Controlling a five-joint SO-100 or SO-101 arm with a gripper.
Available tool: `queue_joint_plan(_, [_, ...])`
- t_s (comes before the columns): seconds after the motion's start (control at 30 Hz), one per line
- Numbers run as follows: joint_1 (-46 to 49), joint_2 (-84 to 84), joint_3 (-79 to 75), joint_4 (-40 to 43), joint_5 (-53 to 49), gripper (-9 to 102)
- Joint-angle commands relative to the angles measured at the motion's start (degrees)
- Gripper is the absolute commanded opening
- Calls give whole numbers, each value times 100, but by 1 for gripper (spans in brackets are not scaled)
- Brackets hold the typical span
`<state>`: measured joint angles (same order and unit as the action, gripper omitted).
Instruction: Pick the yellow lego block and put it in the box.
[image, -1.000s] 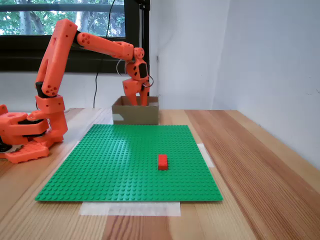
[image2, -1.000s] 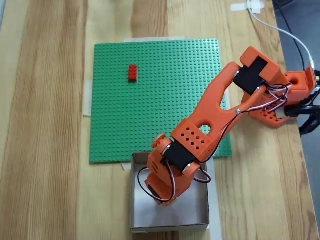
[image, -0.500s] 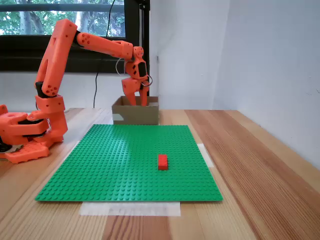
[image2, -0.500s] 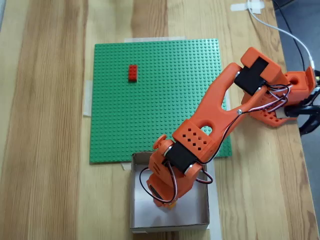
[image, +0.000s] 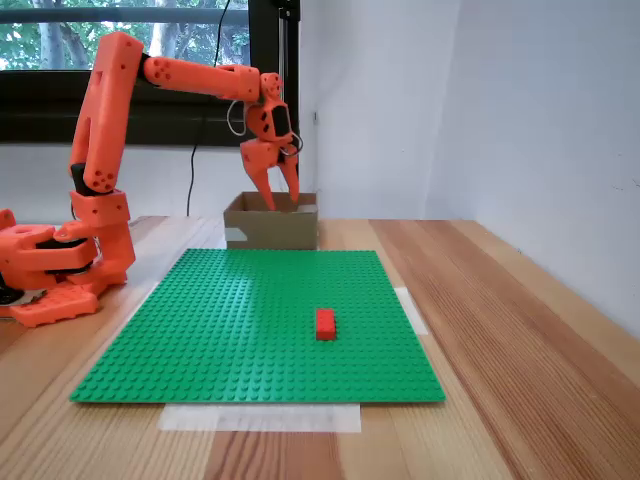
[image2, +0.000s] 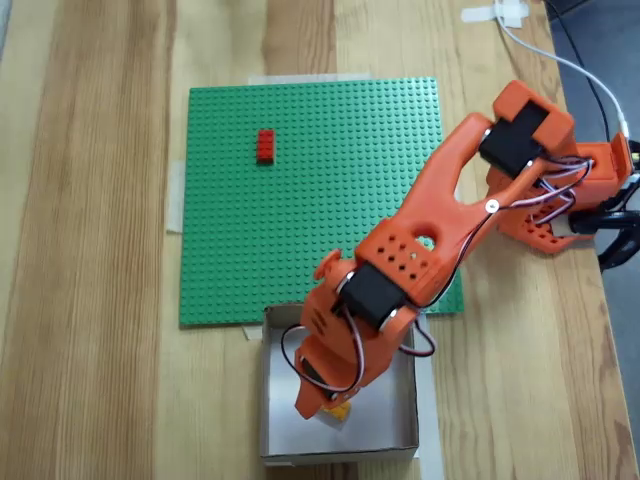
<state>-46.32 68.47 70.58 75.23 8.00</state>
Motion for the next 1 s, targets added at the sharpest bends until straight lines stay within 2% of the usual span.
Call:
queue_joint_plan(0.0, [70,580,62,26,-62,24])
queue_joint_plan(0.5, [352,2048,976,88,-404,23])
queue_joint_plan(0.97, [1336,3621,2092,158,-976,23])
